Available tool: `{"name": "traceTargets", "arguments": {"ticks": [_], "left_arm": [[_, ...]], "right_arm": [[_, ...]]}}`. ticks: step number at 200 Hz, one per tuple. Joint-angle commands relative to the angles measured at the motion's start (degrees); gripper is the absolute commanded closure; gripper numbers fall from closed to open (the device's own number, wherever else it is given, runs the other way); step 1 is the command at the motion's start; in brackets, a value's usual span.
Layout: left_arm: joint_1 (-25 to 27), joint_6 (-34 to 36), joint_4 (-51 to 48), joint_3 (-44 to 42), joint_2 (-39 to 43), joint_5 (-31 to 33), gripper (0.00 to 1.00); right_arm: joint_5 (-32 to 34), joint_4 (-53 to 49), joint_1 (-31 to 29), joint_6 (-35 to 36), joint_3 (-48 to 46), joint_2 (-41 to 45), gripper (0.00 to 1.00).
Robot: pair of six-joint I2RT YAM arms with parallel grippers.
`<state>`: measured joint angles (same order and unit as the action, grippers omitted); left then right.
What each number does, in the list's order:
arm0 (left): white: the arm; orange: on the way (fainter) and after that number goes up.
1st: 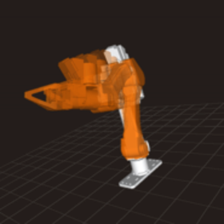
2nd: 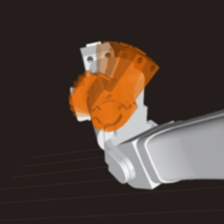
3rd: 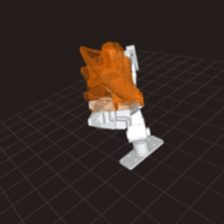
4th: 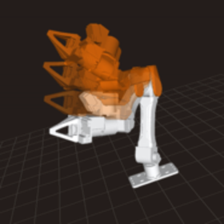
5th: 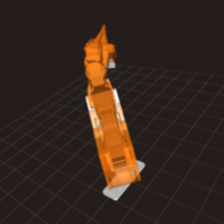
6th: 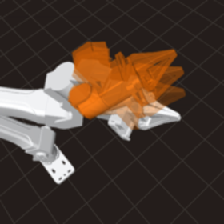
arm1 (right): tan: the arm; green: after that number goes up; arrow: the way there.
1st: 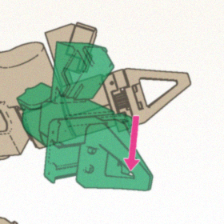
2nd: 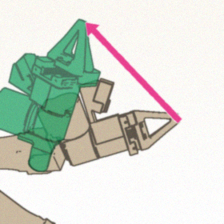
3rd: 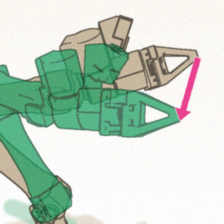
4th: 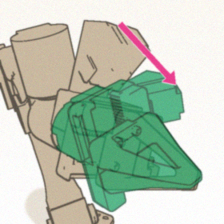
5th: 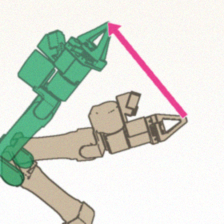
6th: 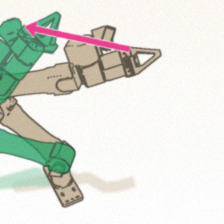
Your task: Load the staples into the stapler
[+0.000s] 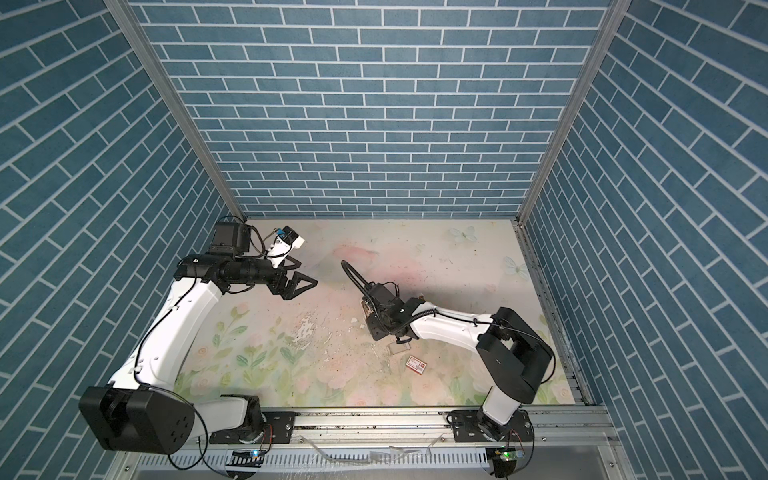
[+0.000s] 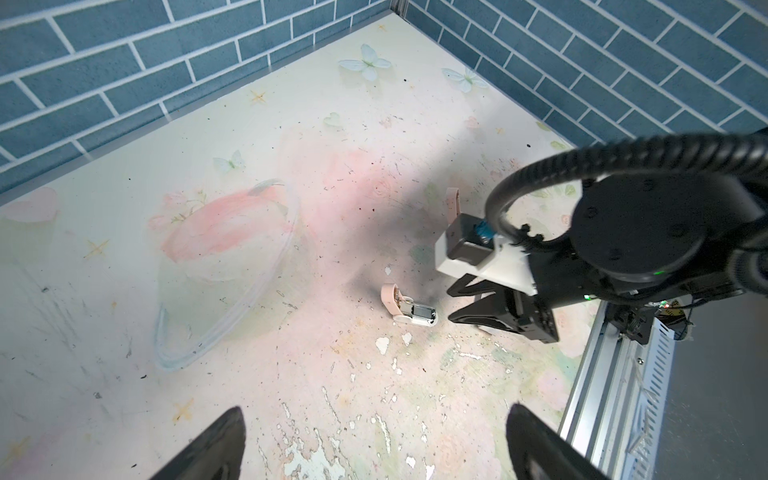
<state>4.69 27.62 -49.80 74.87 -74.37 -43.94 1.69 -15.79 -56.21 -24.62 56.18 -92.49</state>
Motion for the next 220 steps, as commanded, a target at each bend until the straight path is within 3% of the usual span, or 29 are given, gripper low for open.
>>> {"name": "traceTargets", "arguments": {"ticks": [1,29,68,220], "left_arm": [[-0.2,1.5,-0.3,1.8,-1.2,-0.3,0.02],[0.1,1.6,1.0,1.6,-2.3,-0.3,0.04],[0.9,1.7,2.1,1.0,-2.7,-0.2,0.04],[3.5,2.6,3.0,-1.4,-1.5,2.3,0.05]], "right_arm": [[-6.2,3.2,0.0,-9.3,-3.6,0.7,0.73],[-11.0,14.0,0.0,-16.7,-8.4,-1.3,0.78],[-11.2,17.5,0.3,-19.1,-7.9,-5.5,0.79],[-10.7,12.3,5.8,-16.2,-6.0,-9.3,0.79]]}}
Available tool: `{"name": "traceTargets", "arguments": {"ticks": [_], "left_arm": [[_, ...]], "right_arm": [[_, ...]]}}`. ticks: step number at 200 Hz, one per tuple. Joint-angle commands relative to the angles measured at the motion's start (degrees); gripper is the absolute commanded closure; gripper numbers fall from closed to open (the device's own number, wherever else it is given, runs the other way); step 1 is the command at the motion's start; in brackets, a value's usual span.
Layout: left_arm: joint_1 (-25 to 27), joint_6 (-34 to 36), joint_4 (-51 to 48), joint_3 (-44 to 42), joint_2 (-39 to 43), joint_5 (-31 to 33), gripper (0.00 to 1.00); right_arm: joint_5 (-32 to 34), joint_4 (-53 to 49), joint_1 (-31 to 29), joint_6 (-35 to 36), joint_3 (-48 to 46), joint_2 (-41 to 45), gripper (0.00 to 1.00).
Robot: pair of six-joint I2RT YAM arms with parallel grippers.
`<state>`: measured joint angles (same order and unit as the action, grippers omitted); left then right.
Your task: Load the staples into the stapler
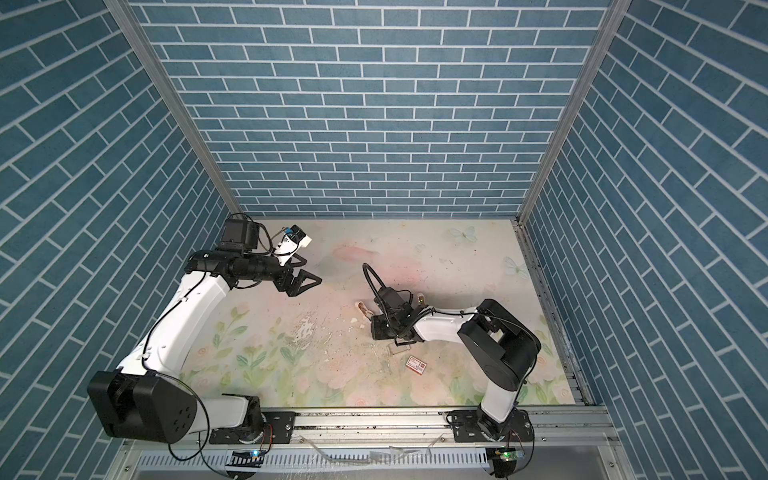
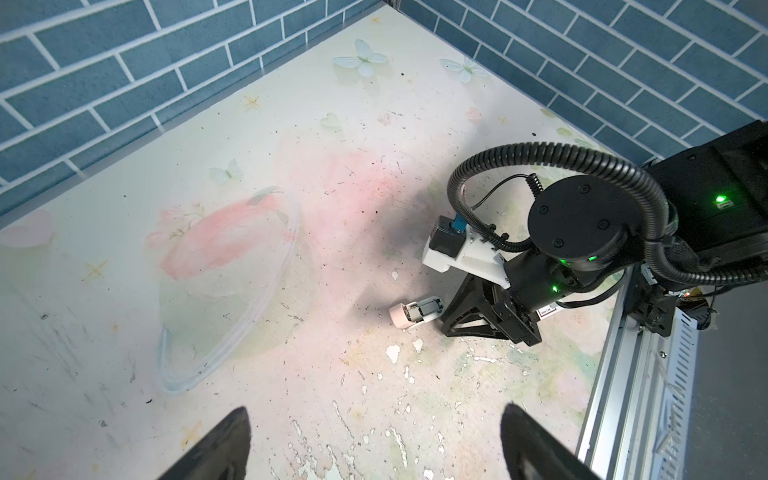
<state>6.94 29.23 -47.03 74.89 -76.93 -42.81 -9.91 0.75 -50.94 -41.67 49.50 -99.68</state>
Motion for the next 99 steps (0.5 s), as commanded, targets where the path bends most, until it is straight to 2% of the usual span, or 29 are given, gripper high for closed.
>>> {"name": "traceTargets", "arguments": {"ticks": [1,48,99], "left_arm": [[1.3,1.0,0.3,-1.4,1.0,1.2,0.05],[4.5,2.0,0.2,-2.9,2.1,3.9,0.06],[4.8,2.6,-0.4,-4.2,2.7,4.3,0.07]], "right_arm": [[0.9,-4.3,0.6,0.9,0.7,-2.1,0.79],[0.1,-4.9,2.4,2.3,1.1,-3.2,0.78],[-0.5,-4.9,2.5,2.2,0.5,-0.4,0.77]]}}
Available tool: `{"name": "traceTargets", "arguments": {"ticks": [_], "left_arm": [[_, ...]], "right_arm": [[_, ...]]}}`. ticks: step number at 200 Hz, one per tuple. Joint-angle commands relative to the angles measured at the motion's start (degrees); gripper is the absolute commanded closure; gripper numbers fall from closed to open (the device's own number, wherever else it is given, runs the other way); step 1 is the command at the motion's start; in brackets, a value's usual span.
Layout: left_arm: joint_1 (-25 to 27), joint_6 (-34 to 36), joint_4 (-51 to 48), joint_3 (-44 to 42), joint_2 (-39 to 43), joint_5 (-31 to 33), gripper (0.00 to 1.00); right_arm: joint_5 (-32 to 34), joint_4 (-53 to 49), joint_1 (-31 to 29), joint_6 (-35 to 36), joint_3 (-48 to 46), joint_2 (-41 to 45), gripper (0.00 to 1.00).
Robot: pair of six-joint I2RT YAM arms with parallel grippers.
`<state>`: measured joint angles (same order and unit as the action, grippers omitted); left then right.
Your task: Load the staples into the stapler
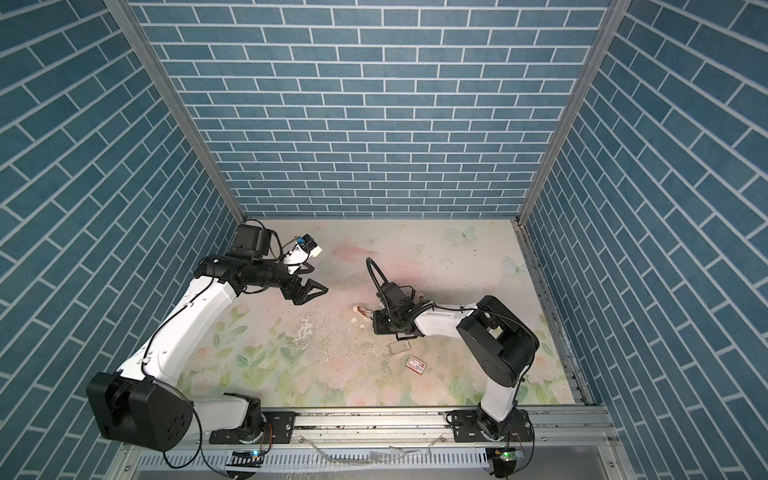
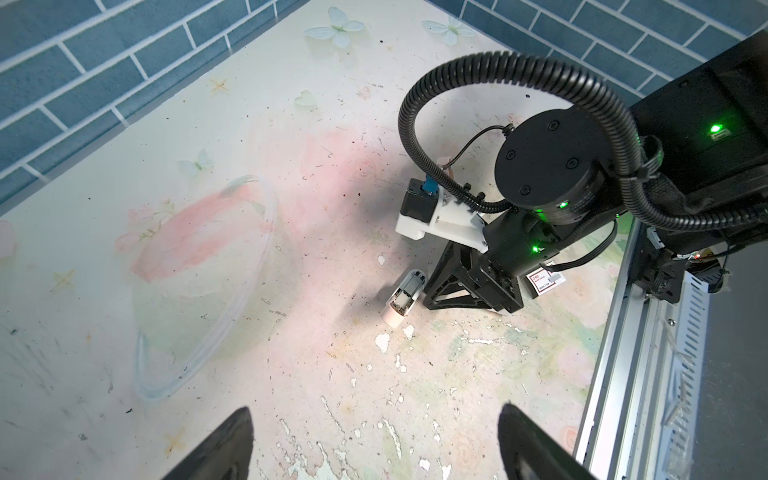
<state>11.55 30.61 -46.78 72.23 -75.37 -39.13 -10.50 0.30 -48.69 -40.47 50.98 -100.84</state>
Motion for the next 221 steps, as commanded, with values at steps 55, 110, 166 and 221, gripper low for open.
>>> {"name": "traceTargets", "arguments": {"ticks": [55,110,166,221], "left_arm": [[0.3,8.7,-3.3,-4.1,0.4,3.1,0.14],[2.1,12.6,-4.2,-4.0,-4.4,3.8,0.21],[5.3,15.1,-3.3,-4.6,-8.2,6.1,0.30],[6.6,15.4,-1.8,-3.6,-12.7,6.5,0.39]], "right_arm": [[1.4,-8.7,1.9,-3.0,-6.9,13.7,0.78],[-2.1,-6.6,6.3,-4.4,-5.5,11.3,0.80],[-4.5,-3.8,7.4,-4.4,-0.9,4.8,0.80],[-6.0,-2.5,7.8,-4.4,0.3,2.0,0.80]]}}
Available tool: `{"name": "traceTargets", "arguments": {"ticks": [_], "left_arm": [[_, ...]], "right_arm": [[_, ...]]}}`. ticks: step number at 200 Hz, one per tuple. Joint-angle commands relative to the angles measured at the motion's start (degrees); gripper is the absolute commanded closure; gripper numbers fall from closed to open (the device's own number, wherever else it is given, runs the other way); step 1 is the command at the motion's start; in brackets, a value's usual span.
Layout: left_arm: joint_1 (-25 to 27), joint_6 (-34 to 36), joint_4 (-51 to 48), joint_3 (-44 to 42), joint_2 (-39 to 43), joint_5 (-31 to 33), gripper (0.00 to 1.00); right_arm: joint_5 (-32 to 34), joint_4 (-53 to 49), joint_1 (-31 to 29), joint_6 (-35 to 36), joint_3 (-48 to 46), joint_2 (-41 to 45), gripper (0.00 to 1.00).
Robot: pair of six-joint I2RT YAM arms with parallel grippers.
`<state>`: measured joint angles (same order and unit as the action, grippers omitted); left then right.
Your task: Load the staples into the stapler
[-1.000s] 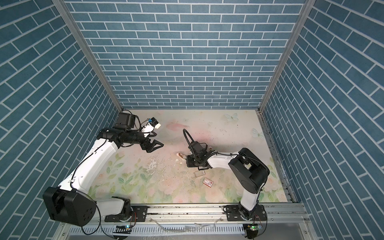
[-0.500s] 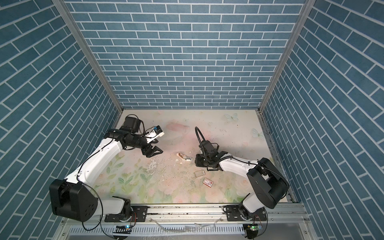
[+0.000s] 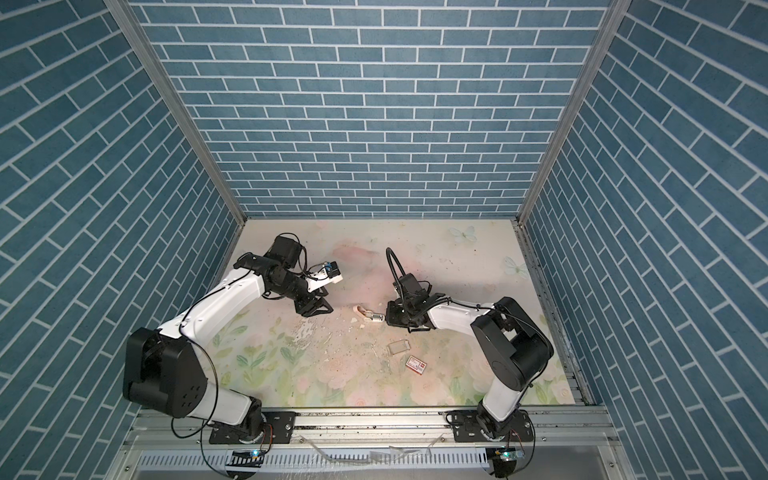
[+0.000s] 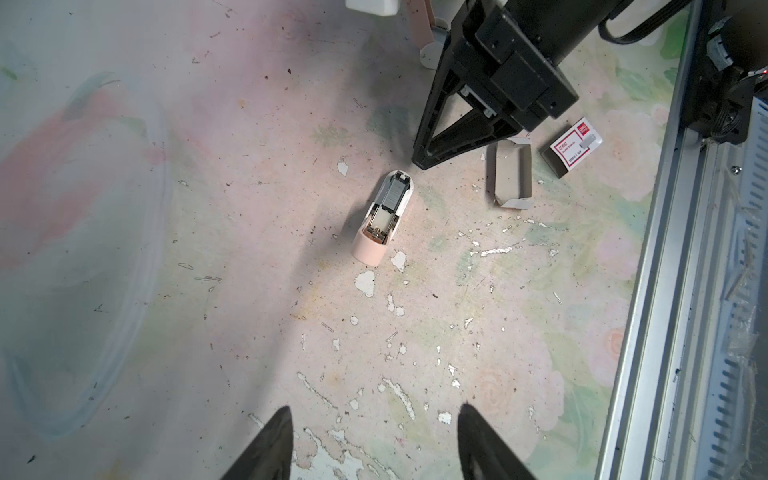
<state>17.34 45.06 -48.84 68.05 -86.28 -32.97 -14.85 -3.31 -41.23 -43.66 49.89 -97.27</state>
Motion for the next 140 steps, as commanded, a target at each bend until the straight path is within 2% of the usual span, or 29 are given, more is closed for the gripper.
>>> {"name": "traceTargets", "arguments": {"ticks": [1,47,140], "left_arm": [[0.9,1.0,0.3,0.6,-1.9,0.3,0.39],[2.4,0.9,1.0,1.6,-4.9,0.6,0.42],[2.6,1.1,2.0,1.6,-6.6,1.1,0.43]], "right_arm": [[-1.8,1.2,0.4,-1.2,1.5,-1.6,0.80],[-2.6,1.4,0.5,-1.0,2.6,-3.5,0.80],[-4.4,1.2,0.9,-0.2,5.1,-6.9,0.80]]}}
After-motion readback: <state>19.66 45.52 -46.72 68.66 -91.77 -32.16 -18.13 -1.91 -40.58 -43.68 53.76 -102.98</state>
